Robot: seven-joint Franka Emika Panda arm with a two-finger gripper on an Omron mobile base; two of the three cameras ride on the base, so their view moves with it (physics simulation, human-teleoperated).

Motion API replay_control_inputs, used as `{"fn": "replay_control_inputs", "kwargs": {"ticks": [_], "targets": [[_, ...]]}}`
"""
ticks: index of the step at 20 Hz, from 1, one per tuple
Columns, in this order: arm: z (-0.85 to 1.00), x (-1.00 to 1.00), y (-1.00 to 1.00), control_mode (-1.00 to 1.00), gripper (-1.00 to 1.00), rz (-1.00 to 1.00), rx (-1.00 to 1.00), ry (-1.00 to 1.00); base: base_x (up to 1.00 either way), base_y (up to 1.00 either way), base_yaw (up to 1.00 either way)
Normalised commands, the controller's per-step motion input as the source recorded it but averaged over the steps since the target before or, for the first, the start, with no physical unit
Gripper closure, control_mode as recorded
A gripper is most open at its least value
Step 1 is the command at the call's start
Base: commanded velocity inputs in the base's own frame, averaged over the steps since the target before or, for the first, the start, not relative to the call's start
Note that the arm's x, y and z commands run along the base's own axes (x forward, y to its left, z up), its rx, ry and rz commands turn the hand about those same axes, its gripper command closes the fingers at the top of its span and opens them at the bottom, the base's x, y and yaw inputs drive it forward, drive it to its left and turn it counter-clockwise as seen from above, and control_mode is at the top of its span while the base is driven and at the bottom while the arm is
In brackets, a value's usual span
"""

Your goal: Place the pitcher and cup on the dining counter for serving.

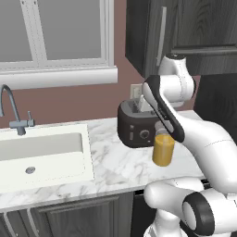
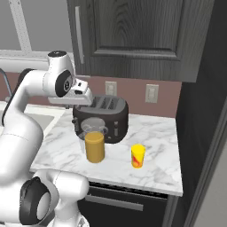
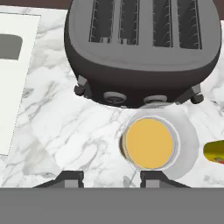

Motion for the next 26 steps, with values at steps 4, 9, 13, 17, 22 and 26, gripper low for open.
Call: {"fn": "replay_control_inputs", "kwargs": {"ticks": [4, 9, 13, 17, 22, 26], "targets": [[-0.23, -0.05, 0.05, -1.0, -1.0, -0.01, 0.0, 0.04, 0.0, 0.0, 0.0], [-0.63, -0.25, 0.0, -1.0, -1.0, -0.18, 0.0, 0.15, 0.0, 0.0, 0.0], [-0.75, -0.07, -0.08, -1.0, -1.0, -0.32, 0.0, 0.24, 0.0, 0.0, 0.0], [-0.77, 0.01, -0.16, -1.0, -1.0, -0.35, 0.0, 0.25, 0.0, 0.0, 0.0], [-0.47, 0.24, -0.1, -1.0, -1.0, -0.3, 0.0, 0.07, 0.0, 0.0, 0.0], [-0.41, 0.44, 0.0, -1.0, -1.0, -0.08, -0.01, 0.0, 0.0, 0.0, 0.0]]}}
